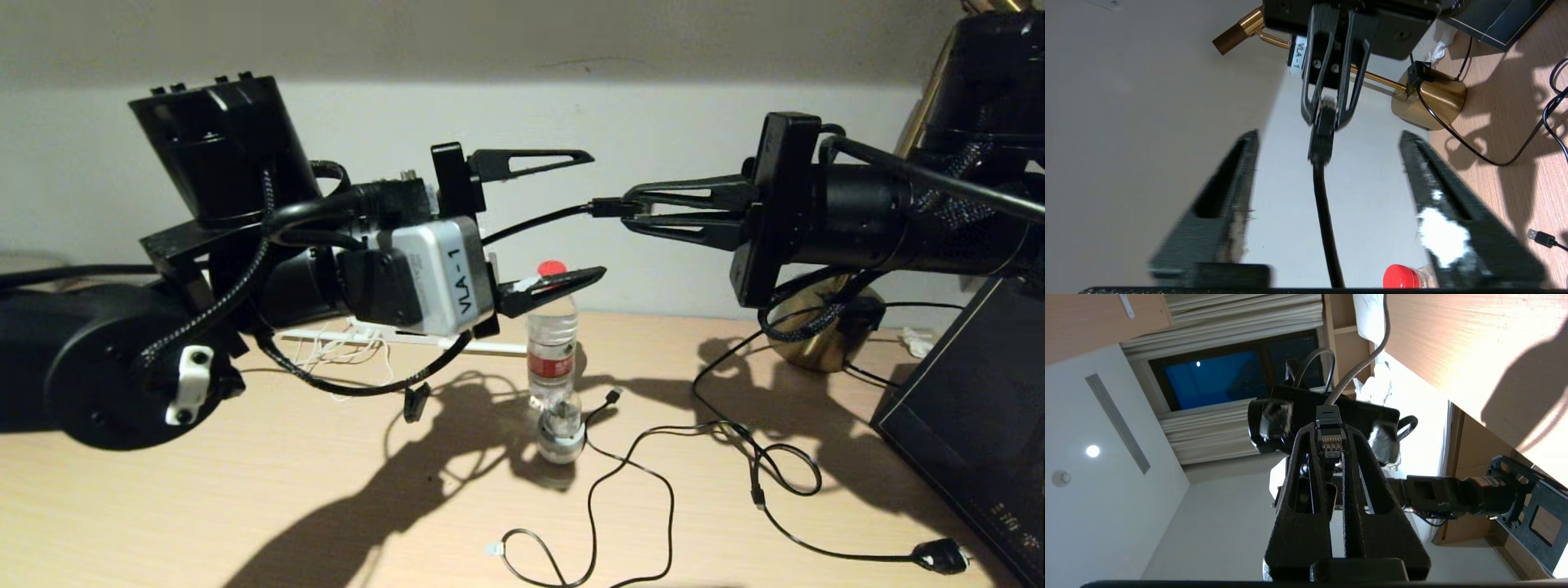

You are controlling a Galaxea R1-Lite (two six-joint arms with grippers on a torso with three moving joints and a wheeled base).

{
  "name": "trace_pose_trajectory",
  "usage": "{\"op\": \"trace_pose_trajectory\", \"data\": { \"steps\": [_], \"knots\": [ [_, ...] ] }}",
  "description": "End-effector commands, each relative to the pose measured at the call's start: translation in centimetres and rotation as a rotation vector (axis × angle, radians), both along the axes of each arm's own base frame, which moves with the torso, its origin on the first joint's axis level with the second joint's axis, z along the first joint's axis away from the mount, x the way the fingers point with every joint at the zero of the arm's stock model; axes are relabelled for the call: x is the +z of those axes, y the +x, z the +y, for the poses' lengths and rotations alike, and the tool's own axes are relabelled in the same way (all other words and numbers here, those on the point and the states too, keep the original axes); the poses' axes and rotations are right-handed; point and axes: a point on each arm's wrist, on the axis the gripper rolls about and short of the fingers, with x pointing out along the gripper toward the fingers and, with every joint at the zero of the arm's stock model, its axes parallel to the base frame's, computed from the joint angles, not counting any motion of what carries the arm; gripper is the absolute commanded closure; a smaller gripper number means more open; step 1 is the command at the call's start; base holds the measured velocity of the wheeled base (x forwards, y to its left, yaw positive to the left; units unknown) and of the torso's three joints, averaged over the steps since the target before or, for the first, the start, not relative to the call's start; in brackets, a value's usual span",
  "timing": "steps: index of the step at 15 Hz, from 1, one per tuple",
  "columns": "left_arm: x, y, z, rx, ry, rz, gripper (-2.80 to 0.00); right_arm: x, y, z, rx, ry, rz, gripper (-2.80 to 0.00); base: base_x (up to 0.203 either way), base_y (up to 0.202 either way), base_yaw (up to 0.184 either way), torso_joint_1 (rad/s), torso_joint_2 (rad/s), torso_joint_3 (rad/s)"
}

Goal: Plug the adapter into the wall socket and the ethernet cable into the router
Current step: Hand it to the other hand

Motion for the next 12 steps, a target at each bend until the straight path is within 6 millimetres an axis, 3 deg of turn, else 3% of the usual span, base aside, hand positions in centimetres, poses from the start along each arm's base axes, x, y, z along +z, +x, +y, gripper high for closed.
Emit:
{"op": "trace_pose_trajectory", "data": {
  "steps": [1, 12],
  "knots": [
    [0.19, 0.04, -0.04, -0.001, -0.003, -0.015, -2.80, 0.12, -0.41, -0.19, 0.005, 0.005, 0.003, 0.00, 0.000, 0.000, 0.000, 0.000, 0.00, 0.000],
    [0.48, 0.46, -0.50, -0.006, -0.022, -0.018, -2.80, -0.72, -0.12, 0.10, 0.036, -0.007, 0.027, 0.00, 0.000, 0.000, 0.000, 0.000, 0.00, 0.000]
  ]
}}
